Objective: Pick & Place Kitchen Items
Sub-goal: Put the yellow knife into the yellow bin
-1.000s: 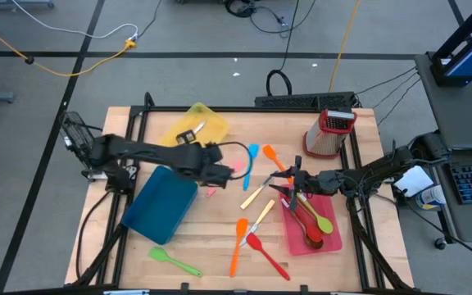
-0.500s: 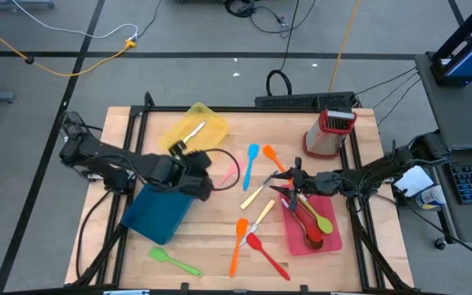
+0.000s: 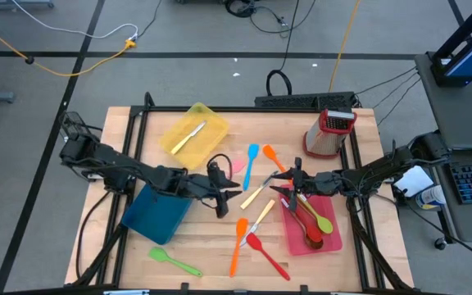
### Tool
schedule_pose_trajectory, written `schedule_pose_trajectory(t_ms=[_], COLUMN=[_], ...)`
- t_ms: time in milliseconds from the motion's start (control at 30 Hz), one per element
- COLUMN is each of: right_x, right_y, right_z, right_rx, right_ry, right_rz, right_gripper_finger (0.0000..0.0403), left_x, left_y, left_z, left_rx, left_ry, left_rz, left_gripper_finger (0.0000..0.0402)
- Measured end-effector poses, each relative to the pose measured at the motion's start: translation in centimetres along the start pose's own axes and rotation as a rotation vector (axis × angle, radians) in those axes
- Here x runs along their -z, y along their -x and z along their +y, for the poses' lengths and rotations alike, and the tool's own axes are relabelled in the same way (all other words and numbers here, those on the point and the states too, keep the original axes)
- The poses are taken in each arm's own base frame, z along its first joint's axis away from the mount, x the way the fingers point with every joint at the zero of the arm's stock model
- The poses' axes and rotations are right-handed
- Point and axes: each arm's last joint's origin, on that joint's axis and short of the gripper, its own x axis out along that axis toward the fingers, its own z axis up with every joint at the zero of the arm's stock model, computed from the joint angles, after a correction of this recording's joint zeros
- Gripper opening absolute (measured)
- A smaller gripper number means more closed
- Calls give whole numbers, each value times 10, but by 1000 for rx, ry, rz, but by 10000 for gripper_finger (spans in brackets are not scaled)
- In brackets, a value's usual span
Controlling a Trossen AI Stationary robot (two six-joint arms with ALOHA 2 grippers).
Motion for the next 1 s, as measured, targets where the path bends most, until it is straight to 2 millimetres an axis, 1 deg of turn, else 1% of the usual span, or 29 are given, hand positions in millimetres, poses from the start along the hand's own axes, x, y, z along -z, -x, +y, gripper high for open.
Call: schedule_pose_trajectory(t_ms=[100,200,433,600,800,1000], right_x=[0,0,0,0,-2,-5], right_y=[0,0,0,0,0,0], right_z=[0,0,0,0,0,0], right_rx=[0,0,1,1,1,1], right_ry=[0,7,15,83,147,202], right_rz=[0,0,0,-3,-24,-47], right_gripper_finger=[160,160,160,160,160,160], left_x=[4,11,32,46,61,70], left_y=[0,-6,-28,-38,-48,-64], left_z=[1,1,4,5,7,-1], left_rx=[14,3,-83,-103,-123,-88], left_ry=[2,-2,-20,-34,41,59], left_rz=[-9,16,25,66,96,50], left_gripper_finger=[117,117,117,117,117,117])
